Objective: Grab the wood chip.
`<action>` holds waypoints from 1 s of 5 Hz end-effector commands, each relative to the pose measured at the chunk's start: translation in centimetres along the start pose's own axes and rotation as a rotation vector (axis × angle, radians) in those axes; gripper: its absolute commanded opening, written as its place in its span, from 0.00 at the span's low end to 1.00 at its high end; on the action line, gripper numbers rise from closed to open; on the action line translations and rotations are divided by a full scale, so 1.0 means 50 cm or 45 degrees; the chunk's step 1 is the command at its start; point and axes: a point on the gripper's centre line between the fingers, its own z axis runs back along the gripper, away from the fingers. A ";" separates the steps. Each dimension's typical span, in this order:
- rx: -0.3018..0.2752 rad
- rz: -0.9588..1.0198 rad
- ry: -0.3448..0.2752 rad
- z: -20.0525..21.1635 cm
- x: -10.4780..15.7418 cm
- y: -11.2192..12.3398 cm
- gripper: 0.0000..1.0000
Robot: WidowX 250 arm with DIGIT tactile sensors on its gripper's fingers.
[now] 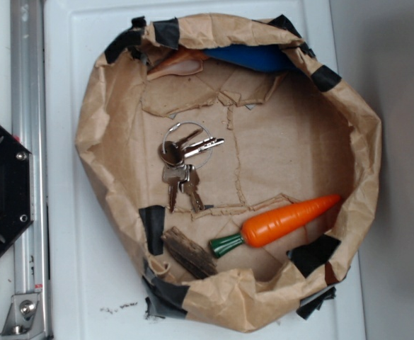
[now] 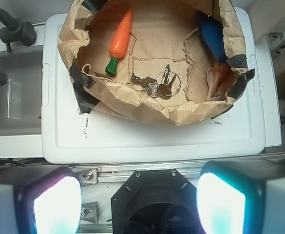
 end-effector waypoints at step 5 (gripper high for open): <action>-0.139 -0.083 0.152 -0.255 0.248 -0.031 1.00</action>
